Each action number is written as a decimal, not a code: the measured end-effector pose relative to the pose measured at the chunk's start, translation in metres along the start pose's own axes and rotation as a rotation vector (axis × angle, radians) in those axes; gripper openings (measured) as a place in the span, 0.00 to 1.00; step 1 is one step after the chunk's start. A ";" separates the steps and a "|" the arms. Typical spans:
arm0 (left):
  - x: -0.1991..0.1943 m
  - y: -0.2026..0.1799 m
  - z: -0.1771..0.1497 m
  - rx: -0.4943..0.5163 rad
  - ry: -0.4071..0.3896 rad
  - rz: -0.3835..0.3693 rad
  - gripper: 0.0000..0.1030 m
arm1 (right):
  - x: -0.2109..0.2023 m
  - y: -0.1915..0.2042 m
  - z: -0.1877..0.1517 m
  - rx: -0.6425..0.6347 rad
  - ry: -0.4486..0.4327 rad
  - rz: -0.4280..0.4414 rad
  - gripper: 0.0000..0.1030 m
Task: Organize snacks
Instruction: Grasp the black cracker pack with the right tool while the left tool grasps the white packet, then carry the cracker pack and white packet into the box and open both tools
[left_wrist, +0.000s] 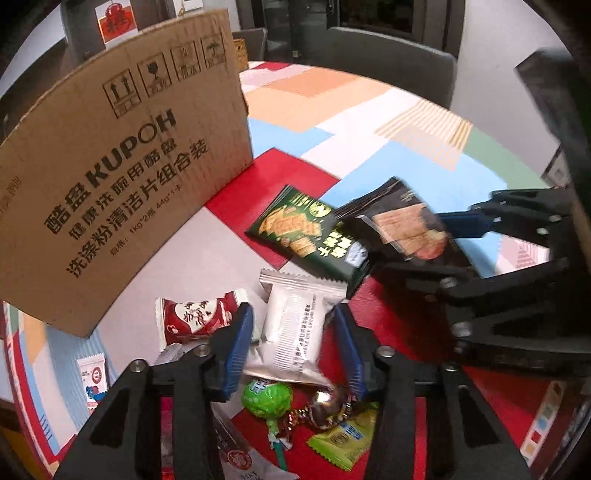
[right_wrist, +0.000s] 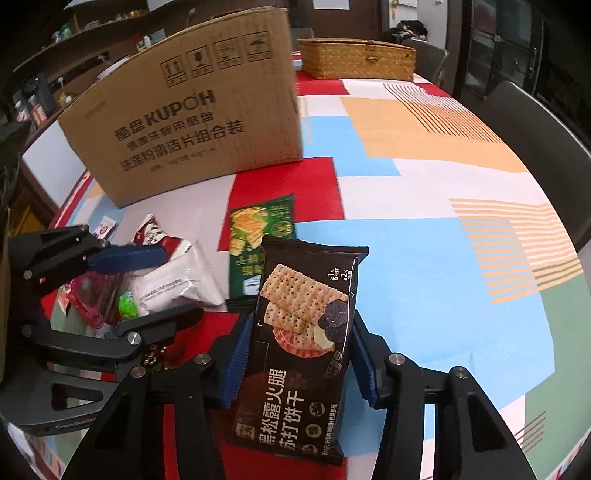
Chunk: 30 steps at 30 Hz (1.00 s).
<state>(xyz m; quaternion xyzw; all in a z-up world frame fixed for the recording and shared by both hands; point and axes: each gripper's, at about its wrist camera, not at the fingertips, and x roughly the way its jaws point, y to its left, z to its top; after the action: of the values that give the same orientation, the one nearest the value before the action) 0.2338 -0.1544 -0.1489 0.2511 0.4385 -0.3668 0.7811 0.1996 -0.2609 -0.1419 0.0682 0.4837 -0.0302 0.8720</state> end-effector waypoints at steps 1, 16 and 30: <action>0.002 -0.001 0.000 -0.004 -0.001 0.003 0.40 | 0.000 -0.002 0.000 0.006 0.000 0.006 0.49; -0.036 0.007 -0.014 -0.223 -0.077 0.050 0.31 | -0.013 -0.003 -0.002 0.000 -0.027 0.031 0.49; -0.104 0.011 -0.023 -0.299 -0.211 0.164 0.31 | -0.059 0.019 0.009 -0.065 -0.142 0.064 0.49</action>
<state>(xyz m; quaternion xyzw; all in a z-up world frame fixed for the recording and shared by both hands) 0.1953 -0.0947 -0.0691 0.1273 0.3821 -0.2569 0.8785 0.1777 -0.2447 -0.0853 0.0531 0.4189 0.0087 0.9064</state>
